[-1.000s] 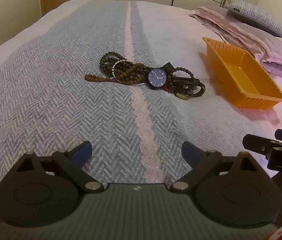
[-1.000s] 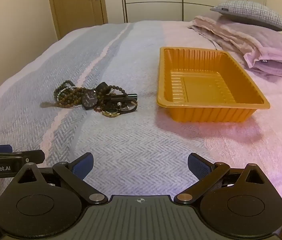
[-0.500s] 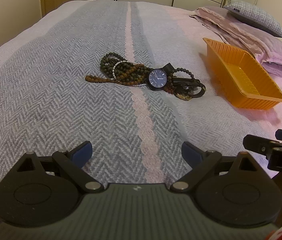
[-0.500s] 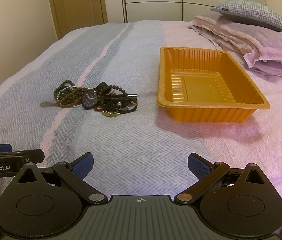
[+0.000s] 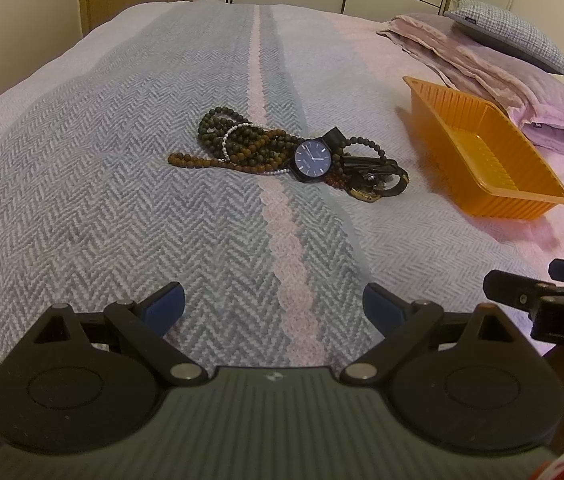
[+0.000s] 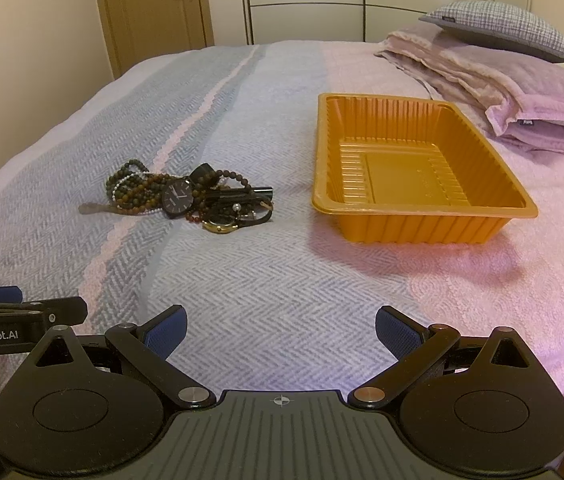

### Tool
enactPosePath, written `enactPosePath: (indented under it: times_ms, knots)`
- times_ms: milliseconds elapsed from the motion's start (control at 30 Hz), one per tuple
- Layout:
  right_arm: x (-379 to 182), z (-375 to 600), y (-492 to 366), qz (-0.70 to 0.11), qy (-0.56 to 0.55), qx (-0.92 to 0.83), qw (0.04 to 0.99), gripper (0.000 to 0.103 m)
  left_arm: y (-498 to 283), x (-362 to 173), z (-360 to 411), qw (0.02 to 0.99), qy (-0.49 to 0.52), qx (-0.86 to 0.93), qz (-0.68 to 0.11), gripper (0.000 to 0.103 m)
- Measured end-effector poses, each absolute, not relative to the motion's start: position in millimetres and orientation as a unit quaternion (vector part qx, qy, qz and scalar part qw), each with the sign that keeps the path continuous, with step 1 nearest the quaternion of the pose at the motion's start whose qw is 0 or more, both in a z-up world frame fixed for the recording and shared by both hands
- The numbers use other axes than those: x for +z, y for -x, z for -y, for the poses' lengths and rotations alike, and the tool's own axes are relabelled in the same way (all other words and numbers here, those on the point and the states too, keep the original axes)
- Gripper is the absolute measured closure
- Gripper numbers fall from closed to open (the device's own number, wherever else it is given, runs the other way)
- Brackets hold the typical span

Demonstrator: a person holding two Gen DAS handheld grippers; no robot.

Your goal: Organize jewelry

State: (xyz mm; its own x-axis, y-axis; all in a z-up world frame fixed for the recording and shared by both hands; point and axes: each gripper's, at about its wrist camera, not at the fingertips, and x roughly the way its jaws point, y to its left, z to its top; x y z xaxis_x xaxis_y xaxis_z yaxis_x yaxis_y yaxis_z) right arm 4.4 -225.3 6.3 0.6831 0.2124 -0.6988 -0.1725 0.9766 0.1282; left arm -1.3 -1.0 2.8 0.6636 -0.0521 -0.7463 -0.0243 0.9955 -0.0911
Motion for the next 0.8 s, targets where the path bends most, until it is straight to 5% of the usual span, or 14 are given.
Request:
enactPosePath:
  times_ms: [800]
  knots:
    - [6.4, 226.2, -5.0, -0.384, -0.026, 0.103, 0.917, 0.003, -0.4, 3.9, 2.9, 0.912, 0.045, -0.014, -0.408, 0.008]
